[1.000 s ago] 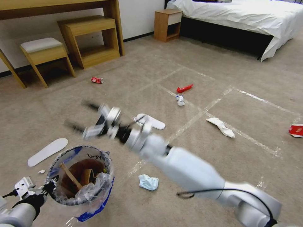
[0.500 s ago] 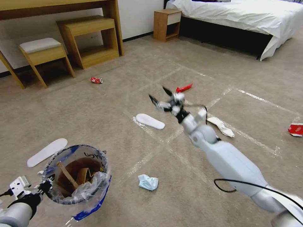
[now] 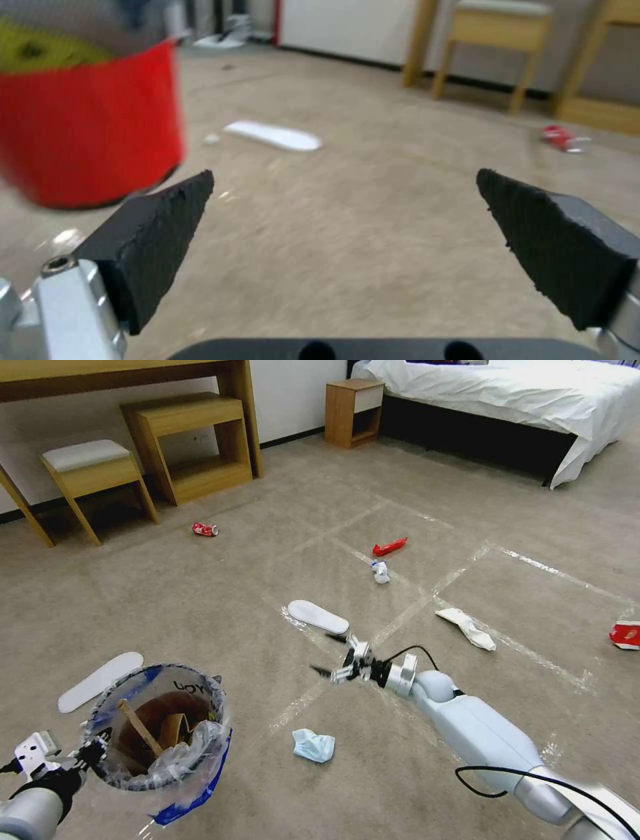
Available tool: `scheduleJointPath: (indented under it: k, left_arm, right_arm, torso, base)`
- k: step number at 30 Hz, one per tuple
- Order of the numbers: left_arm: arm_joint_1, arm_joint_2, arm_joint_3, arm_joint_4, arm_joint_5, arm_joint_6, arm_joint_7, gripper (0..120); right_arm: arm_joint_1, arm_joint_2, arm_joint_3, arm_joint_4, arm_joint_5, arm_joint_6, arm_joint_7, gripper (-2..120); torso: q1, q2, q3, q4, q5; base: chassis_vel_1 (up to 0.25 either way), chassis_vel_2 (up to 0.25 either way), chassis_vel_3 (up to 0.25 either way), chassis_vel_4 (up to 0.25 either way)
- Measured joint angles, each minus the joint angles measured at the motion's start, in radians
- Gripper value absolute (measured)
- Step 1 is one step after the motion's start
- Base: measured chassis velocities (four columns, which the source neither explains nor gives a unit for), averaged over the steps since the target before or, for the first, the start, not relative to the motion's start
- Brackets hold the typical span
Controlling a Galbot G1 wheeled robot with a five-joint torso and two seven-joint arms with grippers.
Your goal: Pick up the trash bin and place the garbage on the floor into it.
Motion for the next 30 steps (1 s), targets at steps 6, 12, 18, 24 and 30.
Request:
scheduleJointPath:
  k: [6, 12, 18, 24, 30]
  left_arm:
    - [-0.005, -0.008, 0.011, 0.006, 0.007, -0.001, 0.000, 0]
    - [-0.005, -0.010, 0.014, 0.007, 0.010, -0.002, 0.000, 0]
    - [-0.005, -0.017, 0.016, 0.007, 0.015, -0.002, 0.001, 0]
    - [-0.008, -0.019, 0.017, 0.010, 0.018, -0.002, 0.002, 0]
    - [-0.011, -0.015, 0.016, 0.010, 0.016, -0.003, 0.003, 0]
  right_arm:
    - [0.005, 0.002, -0.033, -0.031, -0.078, 0.027, -0.101, 100]
    - [0.023, 0.001, -0.071, -0.053, -0.139, 0.058, -0.137, 100]
    - [0.038, 0.036, -0.110, -0.100, -0.220, 0.079, -0.167, 100]
    - [0.057, 0.075, -0.137, -0.172, -0.265, 0.100, -0.185, 100]
    - [0.065, 0.121, -0.139, -0.254, -0.294, 0.113, -0.191, 100]
  torso:
    - [0.000, 0.000, 0.000, -0.0001, -0.0001]
    - [0.000, 0.000, 0.000, -0.0001, -0.0001]
    - [0.000, 0.000, 0.000, -0.0001, 0.0000]
    - [0.000, 0.000, 0.000, -0.0001, -0.0002]
    - [0.000, 0.000, 0.000, 0.0000, -0.0001]
  base:
    - [0.000, 0.000, 0.000, 0.000]
    - [0.000, 0.000, 0.000, 0.000]
    - [0.000, 0.000, 0.000, 0.000]
    - [0.000, 0.000, 0.000, 0.000]
    - [0.000, 0.000, 0.000, 0.000]
